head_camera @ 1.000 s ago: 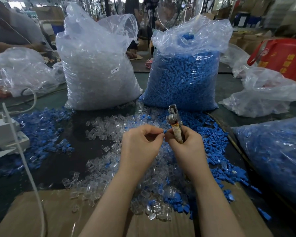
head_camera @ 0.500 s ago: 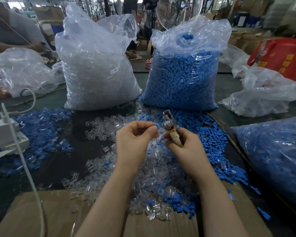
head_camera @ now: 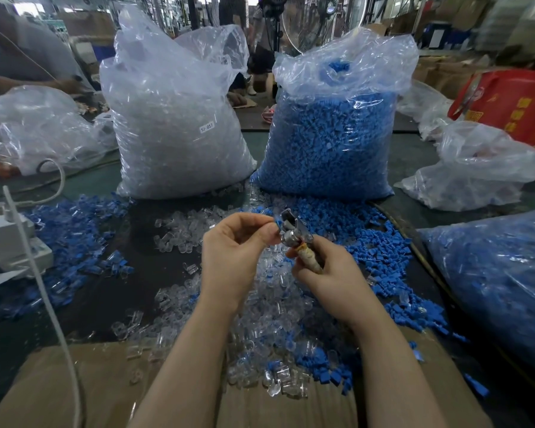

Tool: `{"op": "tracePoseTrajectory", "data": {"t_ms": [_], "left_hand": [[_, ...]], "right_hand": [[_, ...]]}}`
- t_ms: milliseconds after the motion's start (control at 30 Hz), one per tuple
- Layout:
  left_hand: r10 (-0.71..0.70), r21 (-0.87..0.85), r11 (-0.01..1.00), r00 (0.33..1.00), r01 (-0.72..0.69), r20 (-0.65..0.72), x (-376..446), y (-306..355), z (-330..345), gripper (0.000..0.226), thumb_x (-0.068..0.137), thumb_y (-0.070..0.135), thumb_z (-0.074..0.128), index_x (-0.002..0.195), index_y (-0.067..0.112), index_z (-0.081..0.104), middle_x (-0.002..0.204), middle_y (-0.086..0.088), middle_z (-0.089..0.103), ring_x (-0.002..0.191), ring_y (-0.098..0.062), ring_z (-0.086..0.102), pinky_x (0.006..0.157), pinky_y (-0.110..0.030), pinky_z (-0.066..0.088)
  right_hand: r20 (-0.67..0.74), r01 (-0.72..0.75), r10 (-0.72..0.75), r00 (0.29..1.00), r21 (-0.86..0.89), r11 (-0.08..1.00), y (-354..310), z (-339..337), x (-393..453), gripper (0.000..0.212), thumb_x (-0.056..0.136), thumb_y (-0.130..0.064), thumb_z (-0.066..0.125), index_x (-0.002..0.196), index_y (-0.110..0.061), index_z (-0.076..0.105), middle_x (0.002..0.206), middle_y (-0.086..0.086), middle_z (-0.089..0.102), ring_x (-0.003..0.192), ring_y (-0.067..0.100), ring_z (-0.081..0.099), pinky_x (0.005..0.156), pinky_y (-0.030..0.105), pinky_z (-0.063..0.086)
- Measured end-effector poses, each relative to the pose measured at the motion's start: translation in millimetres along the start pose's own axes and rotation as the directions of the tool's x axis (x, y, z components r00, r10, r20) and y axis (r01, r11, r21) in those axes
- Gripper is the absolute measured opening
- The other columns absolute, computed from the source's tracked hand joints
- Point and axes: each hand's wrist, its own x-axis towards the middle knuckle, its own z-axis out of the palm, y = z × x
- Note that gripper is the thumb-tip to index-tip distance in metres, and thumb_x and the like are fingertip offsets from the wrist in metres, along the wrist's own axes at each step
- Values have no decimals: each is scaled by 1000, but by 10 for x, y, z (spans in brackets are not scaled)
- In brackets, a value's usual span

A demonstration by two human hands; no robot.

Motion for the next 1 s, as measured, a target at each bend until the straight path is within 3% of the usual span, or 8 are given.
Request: {"op": "tracePoseTrajectory", "data": {"t_ms": [167, 333, 567, 800, 1000], "left_hand": [[3, -11, 1000, 998, -2, 59, 3, 36, -36, 12, 80, -2, 74, 82, 10, 71, 77, -3, 75, 72, -12, 71, 70, -18, 54], [20, 5, 1000, 996, -21, 86, 9, 62, -69, 12, 79, -3, 73, 82, 8, 70, 75, -1, 74, 70, -10, 70, 68, -17, 54], [45, 26, 999, 996, -47, 76, 8, 34, -61, 13, 80, -3, 73, 81, 9, 70, 73, 0, 73, 69, -9, 69, 68, -16, 53], [29, -10, 1000, 999, -29, 40, 3, 8, -25, 13, 82, -5, 70, 82, 8, 70, 73, 1, 73, 70, -8, 70, 68, -16, 53], [20, -51, 999, 999, -19, 24, -16, 15, 17, 11, 83, -5, 69, 84, 6, 69, 72, 2, 72, 69, -8, 68, 68, -16, 52]], "right_hand": [[35, 11, -11, 999, 8, 1000, -14, -11, -26, 20, 74, -21, 58, 88, -33, 65, 73, -22, 62, 62, 0, 52, 62, 28, 43], [46, 20, -21, 999, 9, 1000, -24, -7, -38, 22, 74, -13, 56, 85, -30, 65, 66, -15, 59, 57, 7, 47, 58, 30, 41], [34, 29, -29, 999, -14, 999, -22, 6, -40, 18, 66, -20, 53, 79, -29, 62, 61, -15, 56, 54, 8, 44, 55, 31, 38], [51, 31, -29, 998, -33, 999, -18, 25, -17, 19, 70, -24, 54, 86, -34, 60, 67, -19, 57, 59, 8, 46, 60, 34, 41], [62, 39, -40, 997, 24, 999, -35, 29, -25, 20, 71, -23, 56, 86, -36, 59, 63, -15, 53, 53, 7, 42, 55, 33, 39]]}}
